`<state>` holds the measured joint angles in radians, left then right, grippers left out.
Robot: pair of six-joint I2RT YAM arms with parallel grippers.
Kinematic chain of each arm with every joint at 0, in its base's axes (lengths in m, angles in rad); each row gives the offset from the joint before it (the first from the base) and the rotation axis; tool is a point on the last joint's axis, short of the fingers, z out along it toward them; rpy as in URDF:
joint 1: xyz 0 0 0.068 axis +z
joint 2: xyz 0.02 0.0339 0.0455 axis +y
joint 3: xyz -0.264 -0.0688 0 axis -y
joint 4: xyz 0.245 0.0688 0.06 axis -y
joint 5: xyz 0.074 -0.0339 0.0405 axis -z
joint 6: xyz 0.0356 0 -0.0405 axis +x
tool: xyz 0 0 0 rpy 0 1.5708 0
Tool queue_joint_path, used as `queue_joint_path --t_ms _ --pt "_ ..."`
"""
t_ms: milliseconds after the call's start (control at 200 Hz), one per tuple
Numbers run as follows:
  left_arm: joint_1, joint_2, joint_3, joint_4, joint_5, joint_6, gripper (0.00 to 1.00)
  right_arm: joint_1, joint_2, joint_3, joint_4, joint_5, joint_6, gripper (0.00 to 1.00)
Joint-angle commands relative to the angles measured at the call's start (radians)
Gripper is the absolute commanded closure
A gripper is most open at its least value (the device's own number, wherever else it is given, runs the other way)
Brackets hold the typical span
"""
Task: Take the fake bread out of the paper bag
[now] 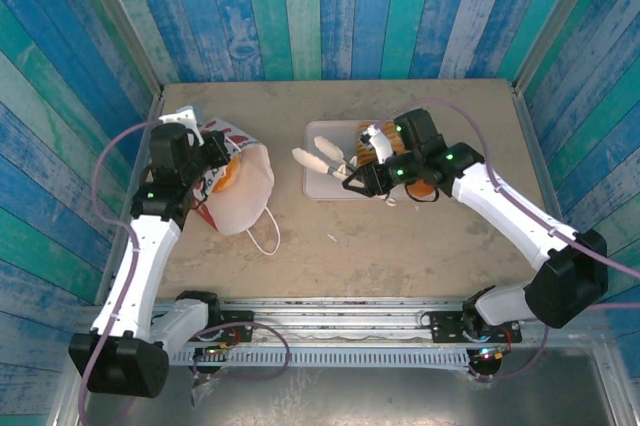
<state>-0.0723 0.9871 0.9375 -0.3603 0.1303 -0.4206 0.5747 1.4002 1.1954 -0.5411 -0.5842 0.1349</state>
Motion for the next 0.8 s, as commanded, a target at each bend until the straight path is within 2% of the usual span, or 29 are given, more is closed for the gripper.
queue_joint_path --t_ms 0,341,586,796 --pt "0.0 0.018 0.031 0.024 0.023 -0.023 1.0 0.066 0.022 0.029 0.056 -0.048 0.019 0.44" --pt "0.0 0.048 0.046 0.085 0.111 -0.076 1.0 0.242 0.183 0.099 0.129 -0.013 0.106 0.45" --pt "0.0 0.053 0.062 0.075 0.159 -0.087 1.0 0.279 0.324 0.188 0.167 0.025 0.201 0.44" --pt "0.0 0.048 0.098 0.049 0.216 -0.086 1.0 0.29 0.442 0.316 0.093 0.12 0.24 0.43"
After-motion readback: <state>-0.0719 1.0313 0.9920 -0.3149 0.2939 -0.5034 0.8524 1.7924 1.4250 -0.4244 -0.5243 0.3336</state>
